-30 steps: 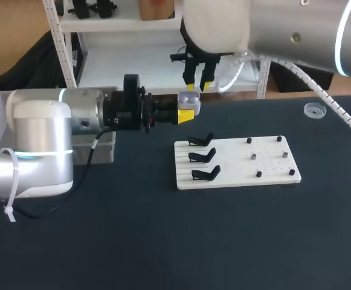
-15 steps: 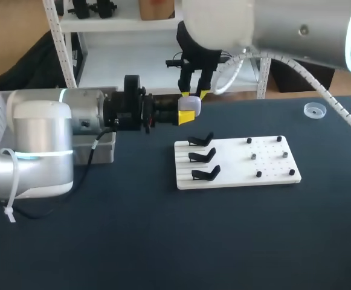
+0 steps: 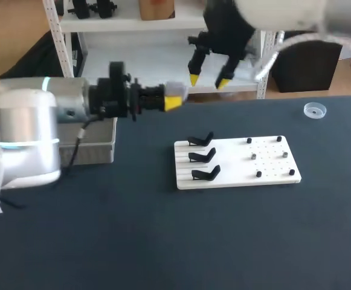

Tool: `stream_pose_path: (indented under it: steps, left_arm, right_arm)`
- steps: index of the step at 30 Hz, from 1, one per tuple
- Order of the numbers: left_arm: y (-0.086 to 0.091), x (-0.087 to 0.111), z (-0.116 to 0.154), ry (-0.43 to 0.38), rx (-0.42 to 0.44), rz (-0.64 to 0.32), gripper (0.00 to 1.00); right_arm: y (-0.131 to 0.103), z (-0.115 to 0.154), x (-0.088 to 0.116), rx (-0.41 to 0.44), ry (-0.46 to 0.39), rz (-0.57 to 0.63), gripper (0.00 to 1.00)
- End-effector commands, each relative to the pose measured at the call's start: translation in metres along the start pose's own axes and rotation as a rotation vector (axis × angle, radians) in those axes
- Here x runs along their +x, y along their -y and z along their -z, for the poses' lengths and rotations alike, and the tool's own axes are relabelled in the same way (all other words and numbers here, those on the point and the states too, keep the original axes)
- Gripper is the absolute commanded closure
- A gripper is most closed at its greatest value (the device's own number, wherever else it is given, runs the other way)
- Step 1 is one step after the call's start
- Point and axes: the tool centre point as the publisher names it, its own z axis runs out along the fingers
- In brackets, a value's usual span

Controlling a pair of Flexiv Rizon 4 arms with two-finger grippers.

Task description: Pick up each earbud case from the left stands, insert the matching earbuds, close the lid, and place the case in the box.

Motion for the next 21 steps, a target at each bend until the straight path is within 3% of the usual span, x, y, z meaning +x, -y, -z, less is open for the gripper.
stream_pose_path:
  steps: [1, 3, 6, 11, 16, 21]
  left_arm:
    - [0.007, -0.019, 0.061, -0.041, -0.083, -0.022, 1.00]
    - [0.001, -0.020, 0.087, -0.075, -0.121, -0.028, 1.00]
    - [-0.008, -0.018, 0.122, -0.056, -0.138, -0.036, 1.00]
    - [-0.025, -0.004, 0.171, -0.118, -0.192, -0.005, 1.00]
    - [-0.044, 0.024, 0.205, -0.193, -0.247, 0.038, 1.00]
    - [-0.058, 0.063, 0.229, -0.226, -0.369, 0.092, 1.00]
  right_arm:
    - [0.008, -0.008, 0.050, -0.054, 0.249, -0.024, 0.00]
    - [0.011, -0.013, 0.056, -0.076, 0.237, -0.050, 0.00]
    - [0.012, -0.021, 0.065, -0.076, 0.213, -0.064, 0.00]
    - [0.011, -0.030, 0.076, -0.067, 0.170, -0.068, 0.00]
    - [0.006, -0.038, 0.083, -0.052, 0.128, -0.058, 0.00]
    - [0.000, -0.043, 0.088, -0.046, 0.092, -0.050, 0.00]
